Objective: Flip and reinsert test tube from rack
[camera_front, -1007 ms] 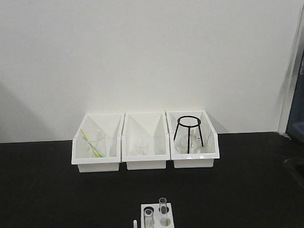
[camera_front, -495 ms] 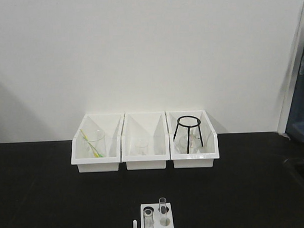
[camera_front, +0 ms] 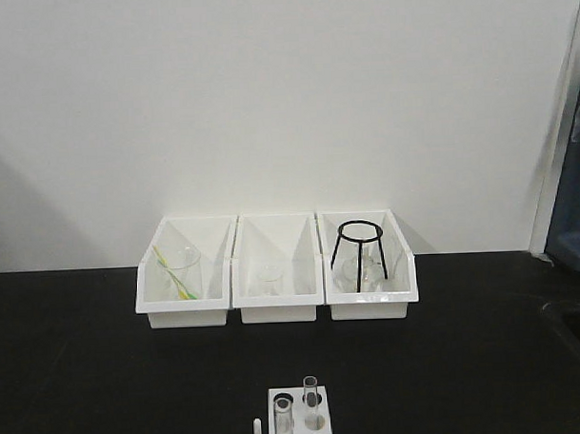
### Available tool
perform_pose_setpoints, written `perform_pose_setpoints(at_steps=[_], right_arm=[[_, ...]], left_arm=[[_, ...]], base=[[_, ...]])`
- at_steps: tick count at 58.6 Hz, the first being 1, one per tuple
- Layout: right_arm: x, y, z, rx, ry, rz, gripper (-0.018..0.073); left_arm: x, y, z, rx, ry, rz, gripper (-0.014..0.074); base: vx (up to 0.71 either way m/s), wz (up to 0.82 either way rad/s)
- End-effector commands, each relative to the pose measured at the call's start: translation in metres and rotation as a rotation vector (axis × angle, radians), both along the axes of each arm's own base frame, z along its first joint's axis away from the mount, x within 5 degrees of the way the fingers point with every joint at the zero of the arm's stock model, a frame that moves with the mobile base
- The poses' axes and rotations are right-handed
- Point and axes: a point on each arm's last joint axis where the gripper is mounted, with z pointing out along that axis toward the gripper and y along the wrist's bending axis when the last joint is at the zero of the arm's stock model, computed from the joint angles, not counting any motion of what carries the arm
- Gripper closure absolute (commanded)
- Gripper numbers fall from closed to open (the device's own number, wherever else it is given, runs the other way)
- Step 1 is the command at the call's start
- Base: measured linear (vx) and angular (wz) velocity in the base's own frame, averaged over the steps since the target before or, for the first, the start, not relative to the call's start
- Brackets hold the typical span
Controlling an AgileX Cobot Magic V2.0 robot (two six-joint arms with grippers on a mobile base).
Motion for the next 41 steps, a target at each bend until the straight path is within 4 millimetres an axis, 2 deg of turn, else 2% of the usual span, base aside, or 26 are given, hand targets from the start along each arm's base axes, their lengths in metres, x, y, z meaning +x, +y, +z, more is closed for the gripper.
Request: perform_pose_setpoints(at_steps=[1,9,16,17,20,25,30,35,41], right_arm=[[-0.001,0.003,0.008,0.128,-0.101,0.032,0.0570],[-0.001,0.003,0.009,0.133,-0.112,0.036,0.0570],[-0.004,0.006,0.022,0.125,-0.236,0.077,0.0570],[-0.009,0.006,0.044,0.121,-0.319,0.089,0.0570],[-0.012,0.006,0.060,0.121,-0.343,0.085,0.0570],[-0.017,0.005,0.099,0.122,-0.382,0.074,0.0570],[-0.014,0.004,0.138,0.099,-0.392,0.064,0.0570],[0.002,0.004,0.178,0.026,-0.388,0.053,0.0570],[0.032,0.005,0.207,-0.034,-0.351,0.047,0.0570]], left_arm=[[0.000,-0.001,0.009,-0.021,-0.087,-0.013,0.0602],[0.000,-0.001,0.009,-0.021,-0.087,-0.013,0.0602],[0.000,-0.001,0.009,-0.021,-0.087,-0.013,0.0602],[0.000,-0.001,0.009,-0.021,-0.087,-0.013,0.0602],[0.000,-0.001,0.009,-0.021,-0.087,-0.013,0.0602],[0.000,-0.001,0.009,-0.021,-0.087,-0.013,0.0602],[0.000,-0.001,0.009,-0.021,-0.087,-0.013,0.0602],[0.000,-0.001,0.009,-0.021,-0.087,-0.013,0.0602],[0.000,-0.001,0.009,-0.021,-0.087,-0.013,0.0602]], base=[[0.00,0.00],[0.00,0.00],[0.00,0.00],[0.00,0.00],[0.00,0.00],[0.00,0.00],[0.00,0.00],[0.00,0.00],[0.00,0.00]])
